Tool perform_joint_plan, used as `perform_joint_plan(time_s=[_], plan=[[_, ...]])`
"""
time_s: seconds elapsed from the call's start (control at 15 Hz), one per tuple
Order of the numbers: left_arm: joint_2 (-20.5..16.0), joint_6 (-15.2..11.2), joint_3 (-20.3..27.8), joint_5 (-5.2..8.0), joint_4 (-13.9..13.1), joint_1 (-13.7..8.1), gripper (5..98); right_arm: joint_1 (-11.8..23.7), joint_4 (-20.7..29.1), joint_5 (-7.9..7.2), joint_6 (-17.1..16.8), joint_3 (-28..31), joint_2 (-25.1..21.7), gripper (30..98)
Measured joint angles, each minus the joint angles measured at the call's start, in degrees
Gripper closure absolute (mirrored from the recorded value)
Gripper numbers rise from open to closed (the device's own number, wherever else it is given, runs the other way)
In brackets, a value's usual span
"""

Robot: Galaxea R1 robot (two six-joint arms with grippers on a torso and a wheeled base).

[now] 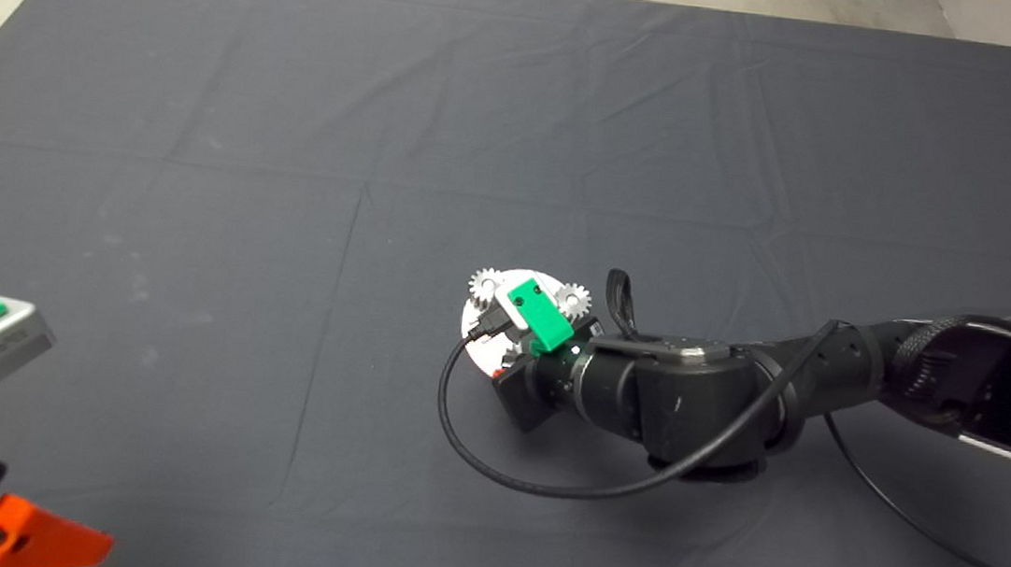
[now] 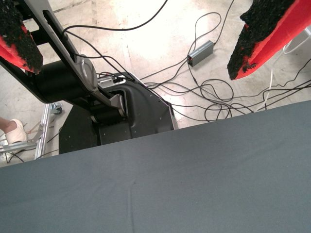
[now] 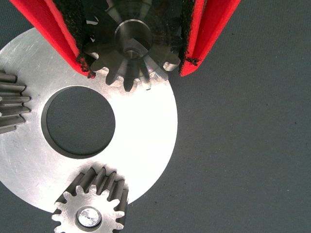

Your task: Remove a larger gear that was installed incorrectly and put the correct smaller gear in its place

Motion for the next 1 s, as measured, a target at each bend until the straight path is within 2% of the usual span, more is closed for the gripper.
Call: perform_joint_plan(time_s=[1.0], plan=[[-0.02, 0.00, 0.00, 0.00, 0.00, 0.00, 6.0, -0.02, -1.04, 0.46, 0.00, -0.37, -0.48, 87.1]])
